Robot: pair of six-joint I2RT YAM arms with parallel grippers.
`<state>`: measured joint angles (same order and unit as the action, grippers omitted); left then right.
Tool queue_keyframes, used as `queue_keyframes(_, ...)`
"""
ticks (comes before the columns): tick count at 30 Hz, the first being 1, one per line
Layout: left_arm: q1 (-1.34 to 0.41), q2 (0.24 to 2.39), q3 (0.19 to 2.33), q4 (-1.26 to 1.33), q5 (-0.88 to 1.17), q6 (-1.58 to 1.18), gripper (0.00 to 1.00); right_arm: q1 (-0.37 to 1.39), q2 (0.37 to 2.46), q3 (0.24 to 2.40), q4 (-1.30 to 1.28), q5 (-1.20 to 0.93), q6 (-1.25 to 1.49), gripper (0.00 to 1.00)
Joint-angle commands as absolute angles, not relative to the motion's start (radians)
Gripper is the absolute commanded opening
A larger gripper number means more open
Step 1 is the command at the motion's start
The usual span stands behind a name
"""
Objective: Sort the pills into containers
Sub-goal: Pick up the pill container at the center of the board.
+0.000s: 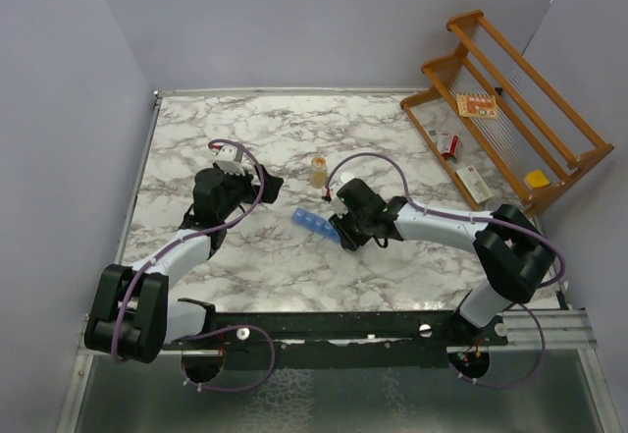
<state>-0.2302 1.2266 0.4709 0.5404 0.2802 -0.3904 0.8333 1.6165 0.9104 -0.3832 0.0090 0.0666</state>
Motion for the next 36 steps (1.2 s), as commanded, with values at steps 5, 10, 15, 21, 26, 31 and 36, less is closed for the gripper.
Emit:
queue_keyframes(5, -0.23, 1.224, 0.487, 0.541, 0.269, -0.368, 0.99, 0.859, 1.596, 0.962, -0.393, -0.007, 0.069, 0.01)
queue_keyframes(10, -0.23, 1.207, 0.477, 0.541, 0.243, -0.358, 0.99, 0.872, 1.551, 0.972, -0.406, 0.008, 0.065, 0.01)
queue_keyframes(15, -0.23, 1.199, 0.489, 0.543, 0.272, -0.37, 0.99, 0.886, 1.495, 0.982, -0.416, 0.045, 0.068, 0.01)
queue_keyframes(21, -0.23, 1.195, 0.503, 0.604, 0.4, -0.433, 0.94, 0.887, 1.434, 0.979, -0.407, 0.114, 0.075, 0.01)
queue_keyframes(26, -0.23, 1.177, 0.514, 0.658, 0.473, -0.532, 0.78, 0.887, 1.42, 0.982, -0.402, 0.141, 0.081, 0.01)
queue_keyframes(31, -0.23, 1.148, 0.505, 0.709, 0.509, -0.653, 0.79, 0.887, 1.393, 0.975, -0.374, 0.152, 0.095, 0.01)
queue_keyframes(36, -0.231, 1.122, 0.481, 0.745, 0.53, -0.727, 0.99, 0.887, 1.351, 0.973, -0.36, 0.166, 0.103, 0.01)
